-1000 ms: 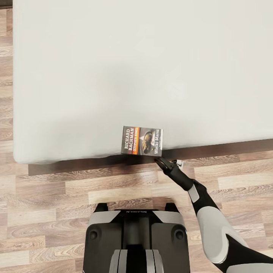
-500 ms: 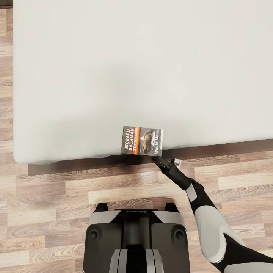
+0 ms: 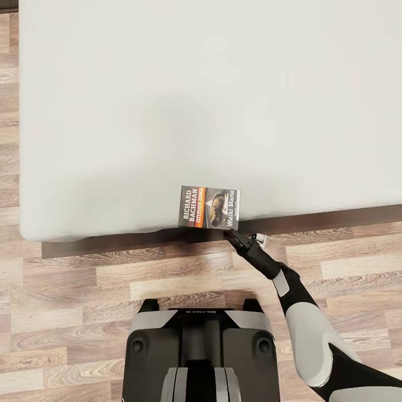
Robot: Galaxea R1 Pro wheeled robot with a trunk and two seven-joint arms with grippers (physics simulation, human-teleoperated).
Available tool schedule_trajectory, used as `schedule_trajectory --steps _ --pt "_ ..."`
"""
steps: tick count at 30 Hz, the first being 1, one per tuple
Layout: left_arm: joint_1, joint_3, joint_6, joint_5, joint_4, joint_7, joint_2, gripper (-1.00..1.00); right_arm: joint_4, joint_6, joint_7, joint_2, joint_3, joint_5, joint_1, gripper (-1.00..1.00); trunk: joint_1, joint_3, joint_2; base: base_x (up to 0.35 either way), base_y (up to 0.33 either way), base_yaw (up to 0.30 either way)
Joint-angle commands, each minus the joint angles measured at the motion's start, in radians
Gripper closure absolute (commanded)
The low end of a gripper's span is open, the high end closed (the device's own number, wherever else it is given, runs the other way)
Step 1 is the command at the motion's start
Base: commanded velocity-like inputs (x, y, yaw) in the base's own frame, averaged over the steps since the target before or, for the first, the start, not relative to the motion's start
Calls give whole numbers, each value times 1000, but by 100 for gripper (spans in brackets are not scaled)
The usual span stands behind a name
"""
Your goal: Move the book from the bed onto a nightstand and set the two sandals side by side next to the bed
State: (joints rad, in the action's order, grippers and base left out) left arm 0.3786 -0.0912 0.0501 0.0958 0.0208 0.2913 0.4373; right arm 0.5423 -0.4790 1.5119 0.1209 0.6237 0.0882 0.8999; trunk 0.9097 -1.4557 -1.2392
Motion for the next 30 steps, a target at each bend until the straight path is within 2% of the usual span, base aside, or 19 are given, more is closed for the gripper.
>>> schedule_trajectory --steps 1,30 --pt "0 -8 4 10 -1 2 0 -100 1 -10 4 1 5 -4 1 -100 0 0 0 0 0 0" --pt "0 -9 4 10 -1 2 0 -100 7 -10 7 7 5 -4 12 -100 0 0 0 0 0 0"
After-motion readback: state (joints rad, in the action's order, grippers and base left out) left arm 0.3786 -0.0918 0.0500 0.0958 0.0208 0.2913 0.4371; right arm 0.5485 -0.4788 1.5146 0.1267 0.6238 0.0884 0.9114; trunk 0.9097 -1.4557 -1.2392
